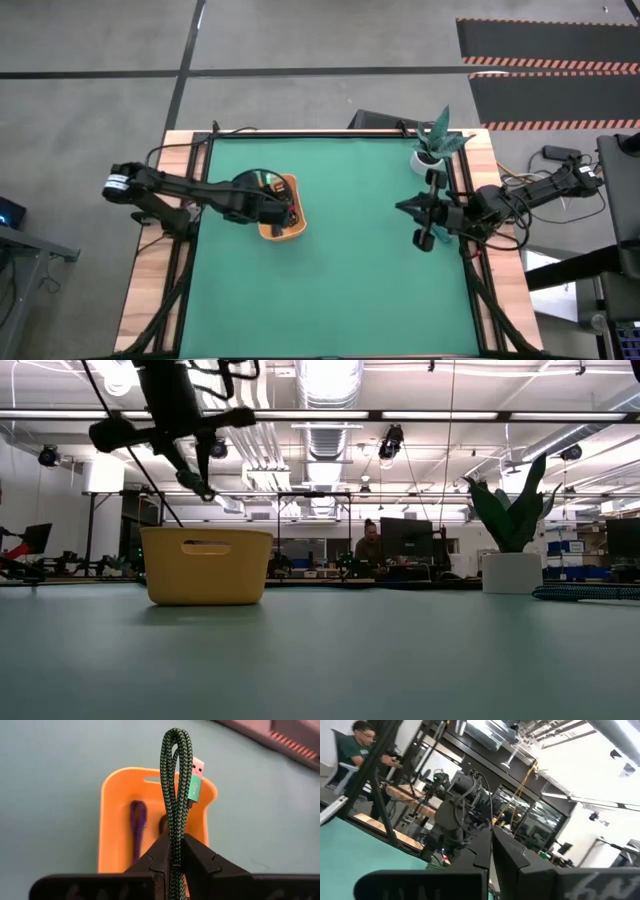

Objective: Pick and place USB-C Cables
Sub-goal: Put the green USB cable into the orange bin

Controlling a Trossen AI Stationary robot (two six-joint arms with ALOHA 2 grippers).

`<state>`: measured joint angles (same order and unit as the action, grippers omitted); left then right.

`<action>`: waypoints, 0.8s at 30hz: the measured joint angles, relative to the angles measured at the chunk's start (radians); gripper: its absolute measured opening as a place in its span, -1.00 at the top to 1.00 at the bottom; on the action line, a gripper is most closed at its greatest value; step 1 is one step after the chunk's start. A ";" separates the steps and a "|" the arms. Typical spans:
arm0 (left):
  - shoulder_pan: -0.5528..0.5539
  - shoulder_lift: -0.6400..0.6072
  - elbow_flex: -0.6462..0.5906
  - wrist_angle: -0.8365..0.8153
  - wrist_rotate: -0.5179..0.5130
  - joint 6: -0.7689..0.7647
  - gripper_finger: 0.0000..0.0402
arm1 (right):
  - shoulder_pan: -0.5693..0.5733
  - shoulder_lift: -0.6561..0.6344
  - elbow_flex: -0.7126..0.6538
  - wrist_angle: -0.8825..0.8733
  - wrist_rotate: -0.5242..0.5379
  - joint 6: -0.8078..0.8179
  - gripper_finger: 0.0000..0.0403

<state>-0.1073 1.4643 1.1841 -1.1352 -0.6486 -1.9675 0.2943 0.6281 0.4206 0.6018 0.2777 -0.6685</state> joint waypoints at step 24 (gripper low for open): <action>0.088 0.106 0.000 0.133 0.059 0.245 0.90 | 0.000 -0.042 0.000 -0.137 0.268 -0.039 0.96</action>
<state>-0.0196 1.5706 1.1843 -1.0019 -0.5900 -1.7221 0.2943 0.5859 0.4210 0.4645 0.5457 -0.7078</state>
